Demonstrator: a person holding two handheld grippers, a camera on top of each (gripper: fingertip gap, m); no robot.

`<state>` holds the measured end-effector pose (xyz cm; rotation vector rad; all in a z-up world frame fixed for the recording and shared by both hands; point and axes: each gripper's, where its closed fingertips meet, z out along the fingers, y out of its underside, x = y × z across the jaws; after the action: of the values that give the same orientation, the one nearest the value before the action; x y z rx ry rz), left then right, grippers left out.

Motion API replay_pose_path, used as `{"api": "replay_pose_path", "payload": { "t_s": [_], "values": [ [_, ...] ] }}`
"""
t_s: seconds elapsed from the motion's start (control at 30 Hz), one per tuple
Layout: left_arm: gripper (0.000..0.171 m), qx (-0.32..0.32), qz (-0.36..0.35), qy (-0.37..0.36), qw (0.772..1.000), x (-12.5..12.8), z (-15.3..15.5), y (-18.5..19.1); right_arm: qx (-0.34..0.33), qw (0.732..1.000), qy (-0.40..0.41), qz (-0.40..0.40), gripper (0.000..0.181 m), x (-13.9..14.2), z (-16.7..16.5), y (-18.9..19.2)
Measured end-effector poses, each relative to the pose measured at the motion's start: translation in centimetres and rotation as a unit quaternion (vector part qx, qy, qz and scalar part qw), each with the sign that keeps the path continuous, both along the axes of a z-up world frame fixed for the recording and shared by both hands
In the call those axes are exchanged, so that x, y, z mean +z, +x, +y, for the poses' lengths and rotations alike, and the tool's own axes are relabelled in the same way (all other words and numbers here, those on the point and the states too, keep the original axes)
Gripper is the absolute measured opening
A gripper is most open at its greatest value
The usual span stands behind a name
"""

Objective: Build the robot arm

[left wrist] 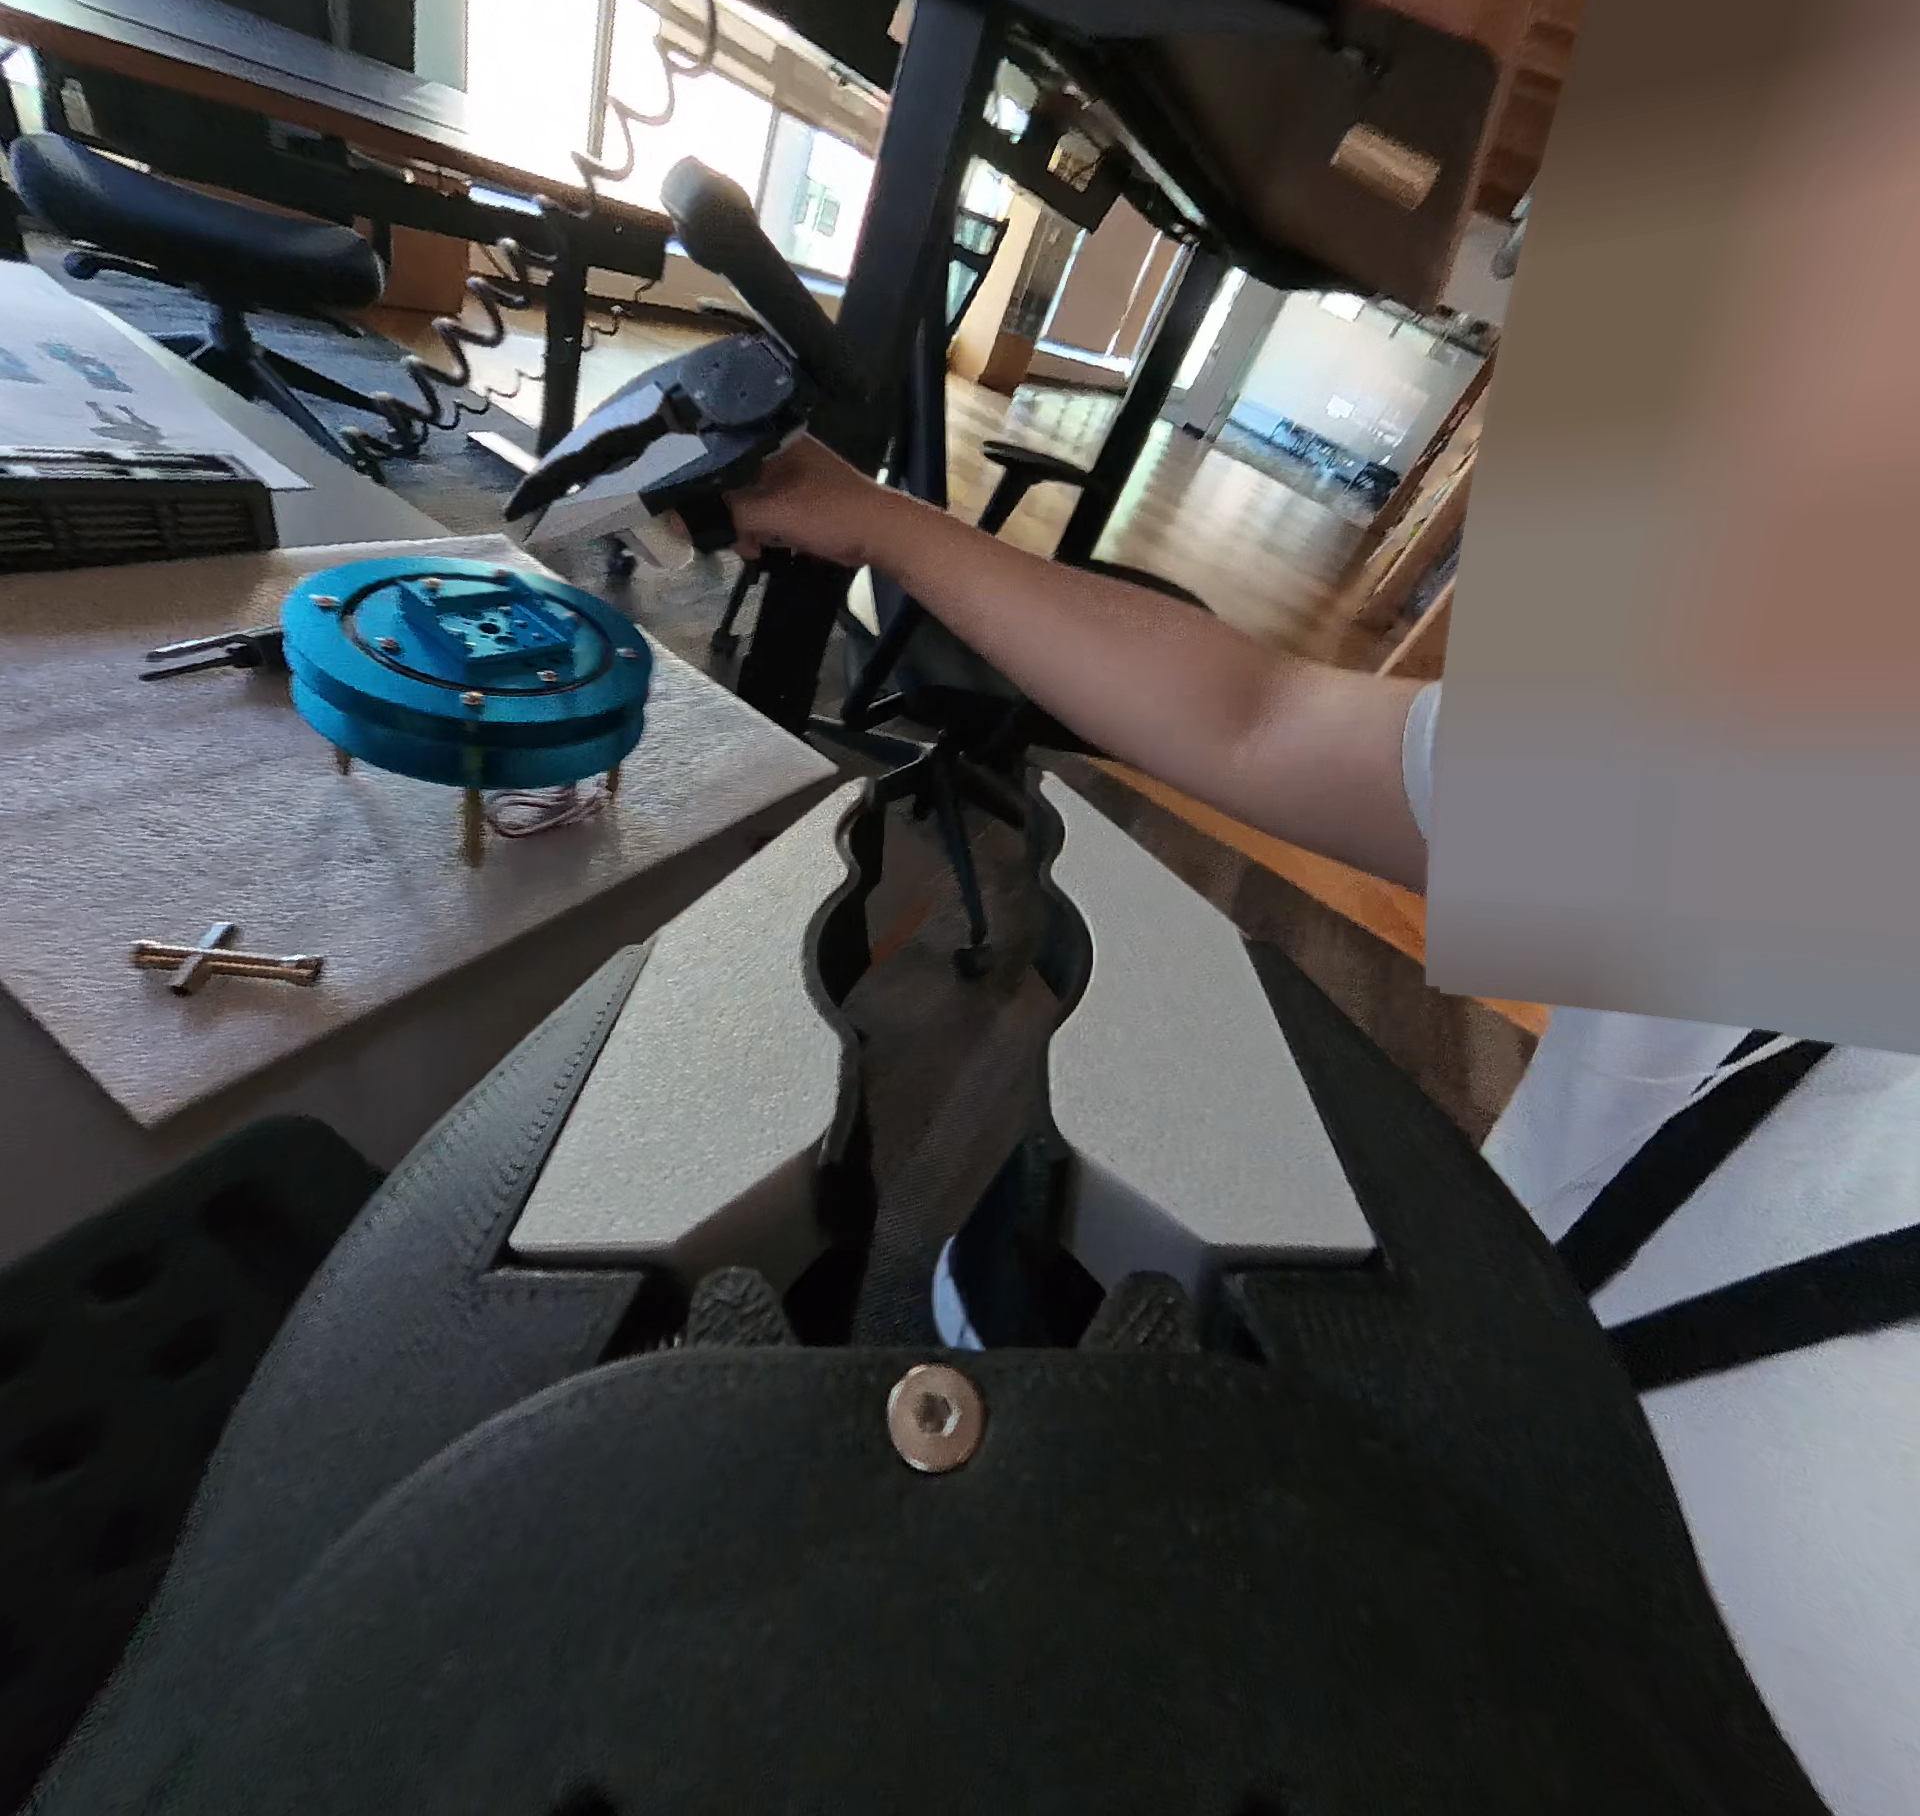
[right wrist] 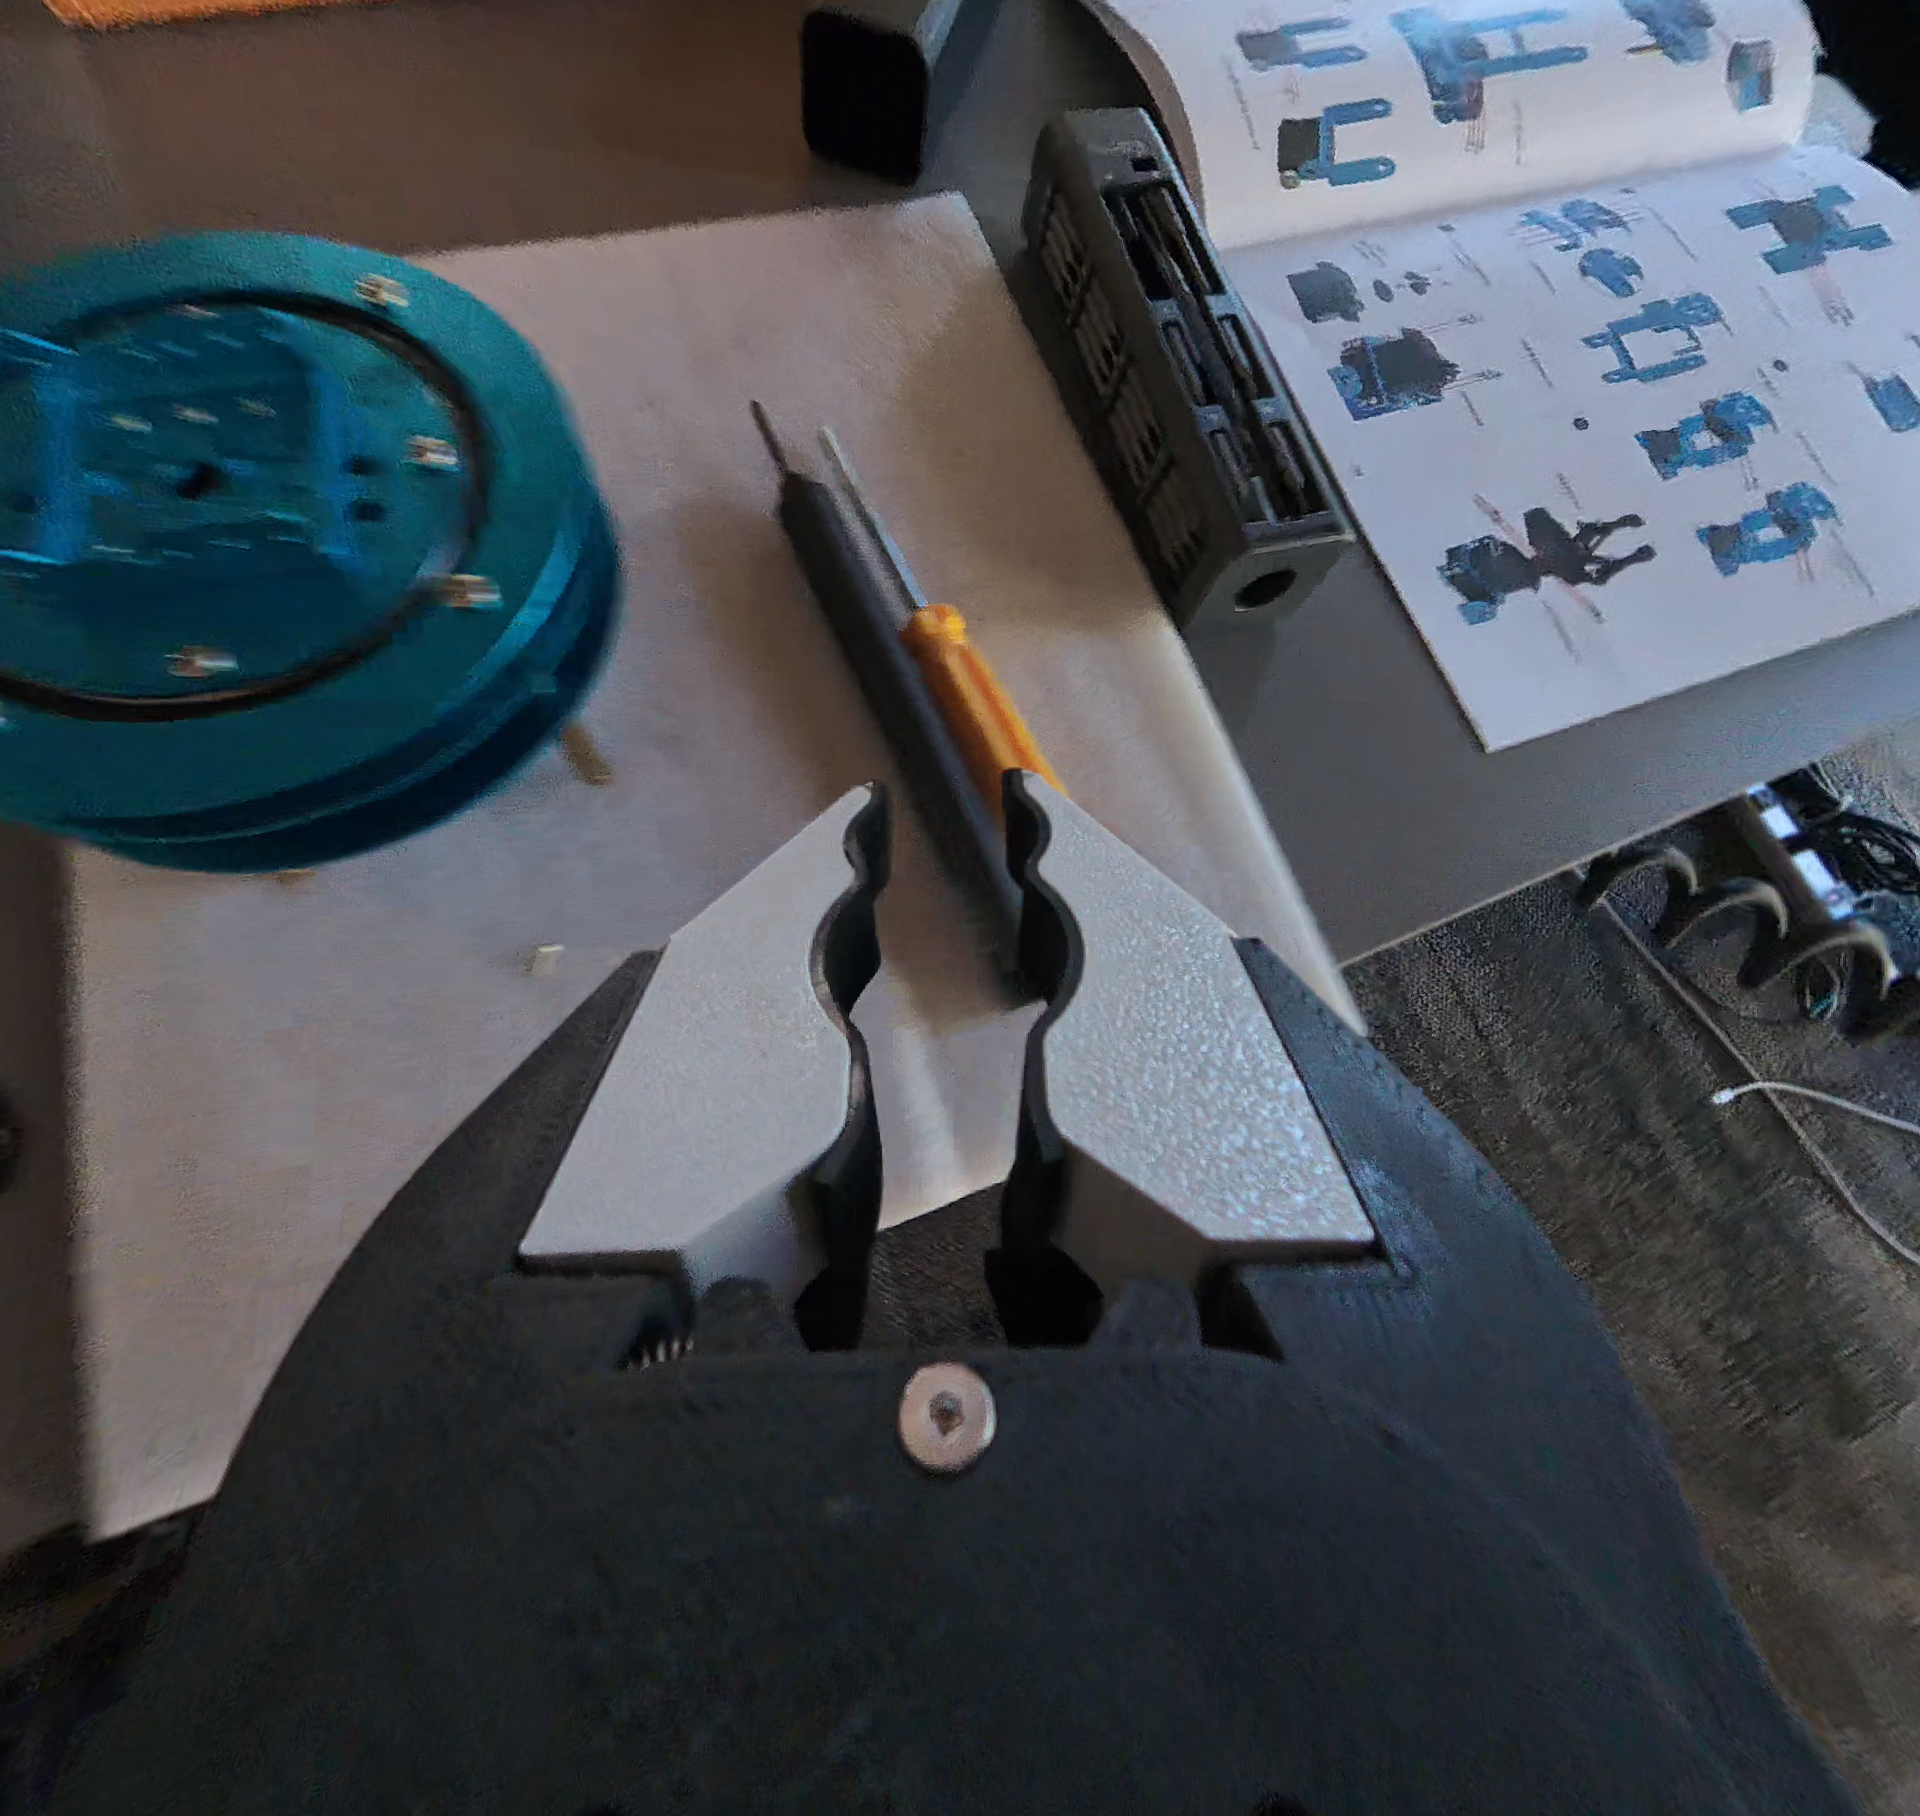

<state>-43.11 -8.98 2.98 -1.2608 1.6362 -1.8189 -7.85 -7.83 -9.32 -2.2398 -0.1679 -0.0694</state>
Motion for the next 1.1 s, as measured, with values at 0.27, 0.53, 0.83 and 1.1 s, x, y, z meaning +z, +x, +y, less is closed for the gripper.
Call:
{"api": "replay_pose_path", "payload": {
  "t_s": [0.27, 0.53, 0.83, 1.1],
  "values": [
    [0.027, 0.018, -0.036, 0.024, 0.999, 2.7, 2.8, 1.1, 0.048, 0.988, -0.071, 0.125, 0.022, -4.5, 2.4, 2.0],
    [0.025, 0.006, -0.085, 0.030, 0.996, 4.4, 3.2, -1.4, 0.052, 0.986, -0.158, 0.022, 0.030, -5.8, 2.2, 2.1],
    [0.023, 0.050, -0.074, 0.029, 0.996, 3.1, 3.1, 0.9, 0.116, 0.971, -0.160, -0.136, 0.018, -4.0, 2.4, 2.6],
    [0.022, 0.049, 0.011, -0.009, 0.999, -0.7, -0.7, 6.7, 0.177, 0.951, -0.134, -0.213, 0.016, 4.4, -4.3, 4.2]
  ]
}}
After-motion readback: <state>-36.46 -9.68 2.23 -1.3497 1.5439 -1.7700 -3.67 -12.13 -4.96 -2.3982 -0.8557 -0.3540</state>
